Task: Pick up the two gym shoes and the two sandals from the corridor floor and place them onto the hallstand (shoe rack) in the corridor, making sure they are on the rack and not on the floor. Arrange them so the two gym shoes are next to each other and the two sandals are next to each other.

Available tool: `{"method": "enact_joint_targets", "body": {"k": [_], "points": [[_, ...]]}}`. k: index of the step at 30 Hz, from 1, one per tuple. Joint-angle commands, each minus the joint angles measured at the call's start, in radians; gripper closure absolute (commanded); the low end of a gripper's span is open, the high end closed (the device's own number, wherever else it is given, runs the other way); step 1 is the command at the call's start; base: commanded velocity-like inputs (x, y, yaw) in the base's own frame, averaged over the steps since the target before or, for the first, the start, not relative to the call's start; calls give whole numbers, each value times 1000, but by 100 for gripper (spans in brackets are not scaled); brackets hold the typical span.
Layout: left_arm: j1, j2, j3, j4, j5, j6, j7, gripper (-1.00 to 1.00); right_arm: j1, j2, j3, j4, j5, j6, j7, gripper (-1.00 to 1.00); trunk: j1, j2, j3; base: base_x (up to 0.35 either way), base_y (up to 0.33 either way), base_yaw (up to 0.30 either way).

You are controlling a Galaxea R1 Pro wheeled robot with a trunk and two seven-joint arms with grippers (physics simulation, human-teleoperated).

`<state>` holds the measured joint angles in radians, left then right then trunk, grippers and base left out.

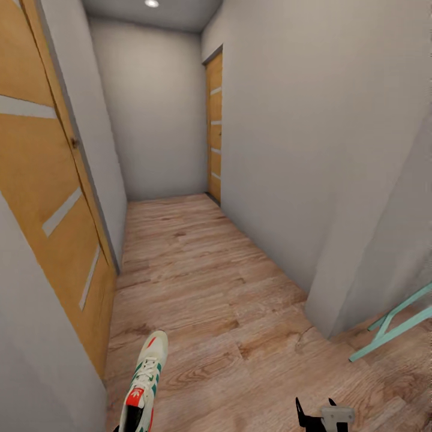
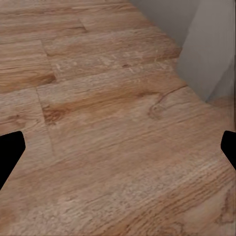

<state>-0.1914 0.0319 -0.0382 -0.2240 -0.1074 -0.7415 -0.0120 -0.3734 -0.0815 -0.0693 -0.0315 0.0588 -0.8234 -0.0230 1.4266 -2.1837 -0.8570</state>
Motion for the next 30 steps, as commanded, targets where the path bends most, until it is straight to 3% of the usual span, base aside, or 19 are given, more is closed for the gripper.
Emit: {"method": "enact_joint_targets", "body": {"k": [1, 16, 30], "points": [[0, 0, -3, 0, -1, -2, 2, 100, -1, 0, -7, 1, 7, -3, -2, -100, 0, 0, -1, 323, 138, -271], [0, 1, -5, 0, -1, -4, 2, 100, -1, 0, -6, 2, 7, -3, -3, -100, 0, 0, -1, 288, 181, -271], [0, 2, -5, 0, -1, -5, 2, 100, -1, 0, -6, 2, 7, -2, -2, -100, 0, 0, -1, 31, 17, -270]]}}
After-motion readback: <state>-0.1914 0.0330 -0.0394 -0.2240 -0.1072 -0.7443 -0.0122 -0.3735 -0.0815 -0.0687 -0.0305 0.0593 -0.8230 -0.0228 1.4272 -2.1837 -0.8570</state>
